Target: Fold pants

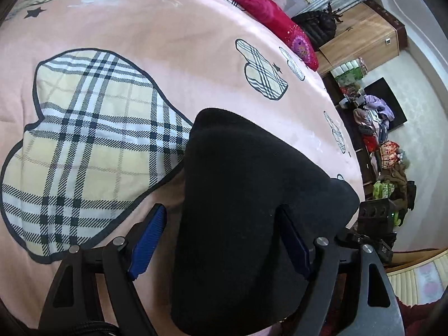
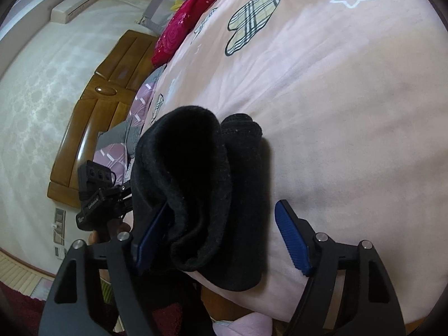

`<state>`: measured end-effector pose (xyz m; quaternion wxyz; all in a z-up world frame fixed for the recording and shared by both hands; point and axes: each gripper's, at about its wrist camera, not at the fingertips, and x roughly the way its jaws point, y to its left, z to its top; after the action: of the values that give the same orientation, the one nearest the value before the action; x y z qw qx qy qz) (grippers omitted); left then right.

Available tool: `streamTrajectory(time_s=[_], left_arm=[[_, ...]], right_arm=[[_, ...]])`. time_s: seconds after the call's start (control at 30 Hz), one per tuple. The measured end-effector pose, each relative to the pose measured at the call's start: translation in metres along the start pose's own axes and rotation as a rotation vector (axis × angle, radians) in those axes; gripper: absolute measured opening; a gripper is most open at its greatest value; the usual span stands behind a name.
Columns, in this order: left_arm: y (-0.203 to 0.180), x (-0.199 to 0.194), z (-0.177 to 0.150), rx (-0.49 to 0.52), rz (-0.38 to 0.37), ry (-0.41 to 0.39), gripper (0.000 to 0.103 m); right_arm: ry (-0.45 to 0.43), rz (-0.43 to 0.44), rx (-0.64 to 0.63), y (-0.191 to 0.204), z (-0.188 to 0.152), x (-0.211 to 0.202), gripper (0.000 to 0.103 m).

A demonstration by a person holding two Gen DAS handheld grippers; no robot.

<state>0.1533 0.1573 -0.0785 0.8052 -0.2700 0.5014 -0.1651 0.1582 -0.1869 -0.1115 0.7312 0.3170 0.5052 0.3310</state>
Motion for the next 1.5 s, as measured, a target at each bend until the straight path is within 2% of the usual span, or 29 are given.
streamTrajectory(time_s=[0.1, 0.2, 0.23, 0.27, 0.3, 0.4, 0.53, 0.73, 1.03, 1.23, 1.5], left_arm=[[0.004, 0.004, 0.003, -0.014, -0.011, 0.005, 0.076], [0.009, 0.006, 0.006, -0.034, -0.028, 0.012, 0.07], [0.009, 0.006, 0.005, -0.041, -0.039, 0.015, 0.062], [0.01, 0.007, 0.005, -0.047, -0.051, 0.019, 0.057], [0.009, 0.006, 0.005, -0.051, -0.047, 0.011, 0.056], [0.004, 0.0, 0.002, -0.05, -0.043, -0.01, 0.045], [-0.008, -0.013, 0.004, -0.04, -0.038, -0.042, 0.036], [-0.035, -0.038, 0.02, -0.008, -0.041, -0.117, 0.035], [-0.06, -0.04, 0.081, 0.015, -0.018, -0.208, 0.035], [-0.054, -0.018, 0.113, -0.004, 0.022, -0.209, 0.035], [-0.038, 0.017, 0.136, -0.005, 0.083, -0.177, 0.035]], right_arm=[[0.007, 0.018, 0.001, -0.004, 0.001, 0.002, 0.071], [0.022, 0.063, 0.009, -0.01, 0.002, 0.004, 0.06], [0.026, 0.077, 0.019, -0.012, 0.0, 0.003, 0.059], [0.027, 0.086, 0.025, -0.014, -0.001, 0.004, 0.053], [0.033, 0.099, 0.026, -0.015, -0.001, 0.005, 0.051], [0.032, 0.127, 0.011, -0.01, -0.003, 0.003, 0.042], [0.03, 0.146, -0.021, 0.002, -0.002, -0.001, 0.039], [0.017, 0.158, -0.078, 0.022, 0.016, -0.01, 0.038], [-0.009, 0.134, -0.207, 0.048, 0.096, -0.014, 0.038], [0.026, 0.083, -0.25, 0.05, 0.144, 0.003, 0.038], [0.063, -0.006, -0.236, 0.035, 0.175, 0.034, 0.038]])
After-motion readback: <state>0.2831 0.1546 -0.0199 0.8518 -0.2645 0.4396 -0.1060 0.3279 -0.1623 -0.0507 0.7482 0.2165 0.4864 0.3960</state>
